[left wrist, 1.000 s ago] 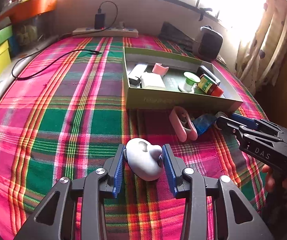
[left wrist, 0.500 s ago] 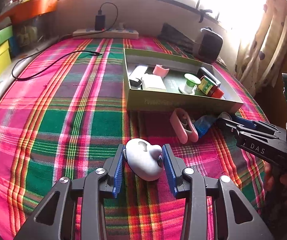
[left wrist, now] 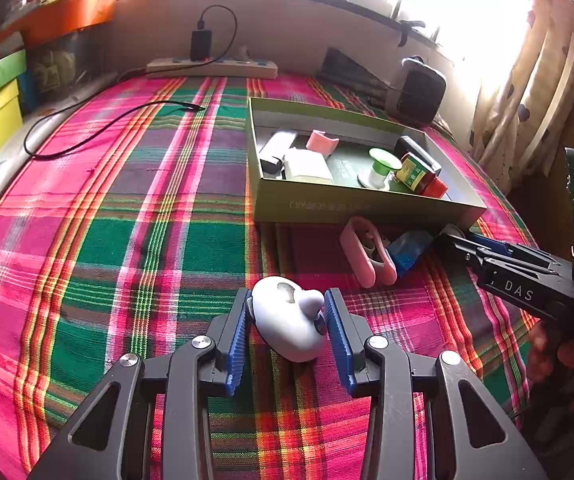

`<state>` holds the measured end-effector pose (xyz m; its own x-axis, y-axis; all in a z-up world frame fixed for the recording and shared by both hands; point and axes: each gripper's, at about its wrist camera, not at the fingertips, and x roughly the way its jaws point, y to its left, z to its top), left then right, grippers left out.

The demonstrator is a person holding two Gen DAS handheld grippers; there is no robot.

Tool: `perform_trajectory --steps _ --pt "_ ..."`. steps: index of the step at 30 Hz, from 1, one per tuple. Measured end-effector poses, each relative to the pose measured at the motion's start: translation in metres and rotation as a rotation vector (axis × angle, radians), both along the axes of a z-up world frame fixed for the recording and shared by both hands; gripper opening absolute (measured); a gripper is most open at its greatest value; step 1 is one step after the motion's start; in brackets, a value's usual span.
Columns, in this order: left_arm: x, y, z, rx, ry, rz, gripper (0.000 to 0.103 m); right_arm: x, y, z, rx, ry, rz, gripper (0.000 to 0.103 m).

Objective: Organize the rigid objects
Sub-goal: 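Grasp the white round cap with the right tool while the left tool holds the egg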

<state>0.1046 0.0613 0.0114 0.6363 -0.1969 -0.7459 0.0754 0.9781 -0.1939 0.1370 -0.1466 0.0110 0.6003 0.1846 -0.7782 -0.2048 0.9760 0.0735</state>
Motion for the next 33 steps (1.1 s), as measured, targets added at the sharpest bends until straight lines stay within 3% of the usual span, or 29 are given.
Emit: perform_trajectory --steps 2,7,20,33 --pt "0.0001 0.0003 -0.0001 -0.003 0.0 0.0 0.036 -0.0003 -0.0014 0.0003 0.003 -0.001 -0.004 0.034" --pt "-0.0002 0.0004 0.0001 0.0 -0.001 0.0 0.035 -0.0005 -0.0019 0.0003 0.005 -0.001 -0.007 0.03" --pt "-0.0002 0.0 0.0001 0.002 -0.001 0.0 0.035 -0.004 -0.0051 0.0032 0.005 -0.014 -0.008 0.029" --pt "0.0007 -0.0023 0.0014 0.005 -0.003 -0.017 0.028 -0.0092 -0.0056 0.0061 -0.002 -0.033 -0.006 0.029"
